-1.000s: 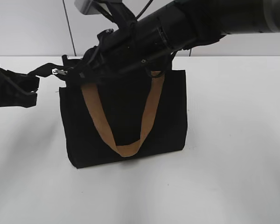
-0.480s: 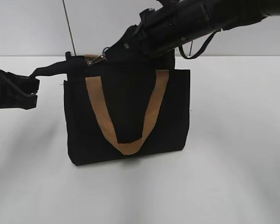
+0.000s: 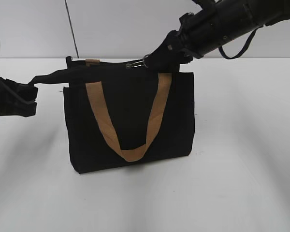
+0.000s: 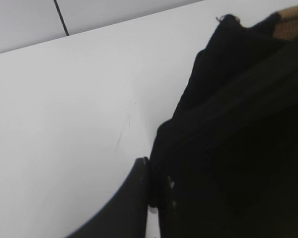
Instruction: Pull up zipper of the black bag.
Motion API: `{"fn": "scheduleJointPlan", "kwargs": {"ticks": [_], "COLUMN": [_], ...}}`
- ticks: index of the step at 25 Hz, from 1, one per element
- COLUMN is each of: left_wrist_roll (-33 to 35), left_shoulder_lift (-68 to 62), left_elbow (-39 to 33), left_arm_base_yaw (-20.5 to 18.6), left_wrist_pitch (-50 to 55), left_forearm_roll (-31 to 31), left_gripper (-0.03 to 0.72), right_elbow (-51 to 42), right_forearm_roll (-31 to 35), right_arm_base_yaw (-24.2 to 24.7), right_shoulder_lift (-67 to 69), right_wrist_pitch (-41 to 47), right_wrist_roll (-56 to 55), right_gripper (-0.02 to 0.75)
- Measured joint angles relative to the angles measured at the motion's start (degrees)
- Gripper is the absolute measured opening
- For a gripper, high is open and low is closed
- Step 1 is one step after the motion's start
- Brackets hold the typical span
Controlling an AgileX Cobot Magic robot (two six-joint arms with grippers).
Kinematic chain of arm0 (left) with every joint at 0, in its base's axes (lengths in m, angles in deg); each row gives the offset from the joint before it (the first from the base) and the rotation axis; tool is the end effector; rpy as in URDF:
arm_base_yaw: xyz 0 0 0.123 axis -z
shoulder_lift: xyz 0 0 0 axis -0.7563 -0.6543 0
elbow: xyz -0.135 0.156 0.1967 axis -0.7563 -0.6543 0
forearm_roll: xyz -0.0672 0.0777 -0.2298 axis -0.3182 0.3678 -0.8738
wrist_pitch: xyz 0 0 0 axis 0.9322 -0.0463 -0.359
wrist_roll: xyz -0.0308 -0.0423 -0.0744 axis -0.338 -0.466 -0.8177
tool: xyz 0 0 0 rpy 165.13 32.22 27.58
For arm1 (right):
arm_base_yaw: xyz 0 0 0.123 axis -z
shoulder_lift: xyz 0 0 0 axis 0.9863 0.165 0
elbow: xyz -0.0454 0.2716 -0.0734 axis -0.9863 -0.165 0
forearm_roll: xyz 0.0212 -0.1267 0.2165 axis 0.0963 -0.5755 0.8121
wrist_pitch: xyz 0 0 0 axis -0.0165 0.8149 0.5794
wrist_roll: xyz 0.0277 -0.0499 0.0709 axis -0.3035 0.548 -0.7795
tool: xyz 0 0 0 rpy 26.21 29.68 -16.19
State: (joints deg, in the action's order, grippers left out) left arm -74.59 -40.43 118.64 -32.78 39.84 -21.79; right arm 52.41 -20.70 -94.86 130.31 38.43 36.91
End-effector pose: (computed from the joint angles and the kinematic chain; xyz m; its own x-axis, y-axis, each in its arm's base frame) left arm 0.2391 -0.0771 0.2105 -0.4334 0.3362 -0.8361 0.4355 0.8904 0.1323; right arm 0.3727 0.1598 0.2473 -0.5812 -0.3573 -0.7311 -0.7726 0.5245 0.3578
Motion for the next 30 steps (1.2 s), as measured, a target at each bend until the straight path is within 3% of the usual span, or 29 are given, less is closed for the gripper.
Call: {"fn": "scheduleJointPlan", "kwargs": {"ticks": [9, 16, 20, 21, 23, 26, 30], "left_wrist_roll": [0.0, 0.0, 0.0, 0.0, 0.0, 0.0, 0.0], "left_shoulder_lift": [0.0, 0.0, 0.0, 0.1, 0.9, 3.2, 6.0], "left_elbow": [0.1, 0.2, 0.2, 0.2, 0.2, 1.4, 4.1], "left_arm_base_yaw": [-0.1, 0.0, -0.1, -0.1, -0.1, -0.1, -0.1], "left_wrist_pitch": [0.0, 0.0, 0.9, 1.4, 3.2, 11.1, 23.5], "left_forearm_roll": [0.0, -0.7, -6.2, -8.0, -12.0, -17.9, -22.4], "left_gripper": [0.012, 0.012, 0.062, 0.112, 0.245, 0.380, 0.417], "right_elbow": [0.0, 0.0, 0.0, 0.0, 0.0, 0.1, 0.1], "right_forearm_roll": [-4.6, -5.1, -5.5, -5.5, -5.7, -7.7, -15.5], "right_arm_base_yaw": [6.6, 6.9, 6.9, 6.9, 6.9, 6.6, 3.2], "right_shoulder_lift": [-3.0, -3.0, -4.7, -5.3, -6.8, -8.2, -9.3], "right_wrist_pitch": [2.3, 3.3, 3.0, 3.0, 3.0, 3.4, 4.4], "right_wrist_roll": [-2.4, -3.2, -4.6, -5.2, -6.9, -9.6, -13.8], "right_gripper": [-0.001, 0.006, 0.190, 0.283, 0.396, 0.455, 0.469]}}
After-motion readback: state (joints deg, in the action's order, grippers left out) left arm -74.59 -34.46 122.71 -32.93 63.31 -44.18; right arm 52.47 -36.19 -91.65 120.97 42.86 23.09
